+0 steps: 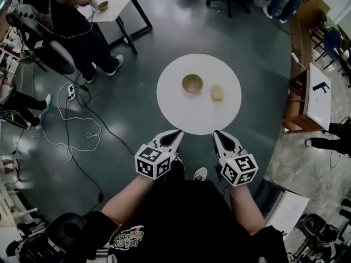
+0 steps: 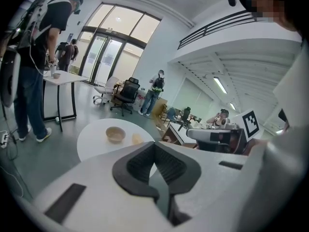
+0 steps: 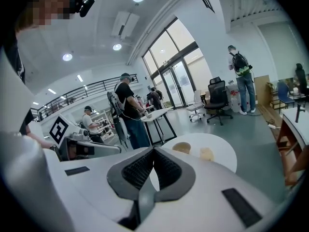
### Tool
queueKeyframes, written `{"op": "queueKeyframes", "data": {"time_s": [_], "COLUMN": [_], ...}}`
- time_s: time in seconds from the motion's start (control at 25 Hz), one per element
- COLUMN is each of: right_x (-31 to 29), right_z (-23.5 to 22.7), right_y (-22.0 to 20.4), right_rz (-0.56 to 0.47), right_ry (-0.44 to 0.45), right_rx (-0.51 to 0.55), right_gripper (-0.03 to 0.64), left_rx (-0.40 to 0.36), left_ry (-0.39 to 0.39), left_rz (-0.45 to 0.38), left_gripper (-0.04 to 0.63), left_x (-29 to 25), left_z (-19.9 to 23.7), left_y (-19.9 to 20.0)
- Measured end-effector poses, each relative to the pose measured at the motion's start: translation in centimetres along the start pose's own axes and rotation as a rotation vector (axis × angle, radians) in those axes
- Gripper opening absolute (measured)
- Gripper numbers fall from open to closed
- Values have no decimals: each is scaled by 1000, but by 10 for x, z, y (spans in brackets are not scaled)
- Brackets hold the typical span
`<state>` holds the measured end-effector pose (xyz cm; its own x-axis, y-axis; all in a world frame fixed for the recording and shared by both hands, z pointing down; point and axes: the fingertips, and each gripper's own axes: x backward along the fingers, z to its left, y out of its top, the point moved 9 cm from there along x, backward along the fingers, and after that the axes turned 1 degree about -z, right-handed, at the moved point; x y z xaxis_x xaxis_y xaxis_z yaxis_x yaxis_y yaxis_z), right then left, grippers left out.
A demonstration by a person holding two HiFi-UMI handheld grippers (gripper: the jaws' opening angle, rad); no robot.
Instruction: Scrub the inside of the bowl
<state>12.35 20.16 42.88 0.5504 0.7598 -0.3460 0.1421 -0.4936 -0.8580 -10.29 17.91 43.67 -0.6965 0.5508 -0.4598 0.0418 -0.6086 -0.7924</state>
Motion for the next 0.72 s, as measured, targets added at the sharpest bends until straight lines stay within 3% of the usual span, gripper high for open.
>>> {"op": "queueKeyframes", "data": {"time_s": [0.72], "right_x": [-73], "right_z": [19], "right_y": [18], "right_rz": [-19], "right_ry": [-109], "right_rx": [-29], "right_gripper": [20], "left_rx": [-32], "left_ry": [-77], "left_rz": [47], "left_gripper": [6], "left_x": [-14], "left_z": [82], "left_y": [32]}}
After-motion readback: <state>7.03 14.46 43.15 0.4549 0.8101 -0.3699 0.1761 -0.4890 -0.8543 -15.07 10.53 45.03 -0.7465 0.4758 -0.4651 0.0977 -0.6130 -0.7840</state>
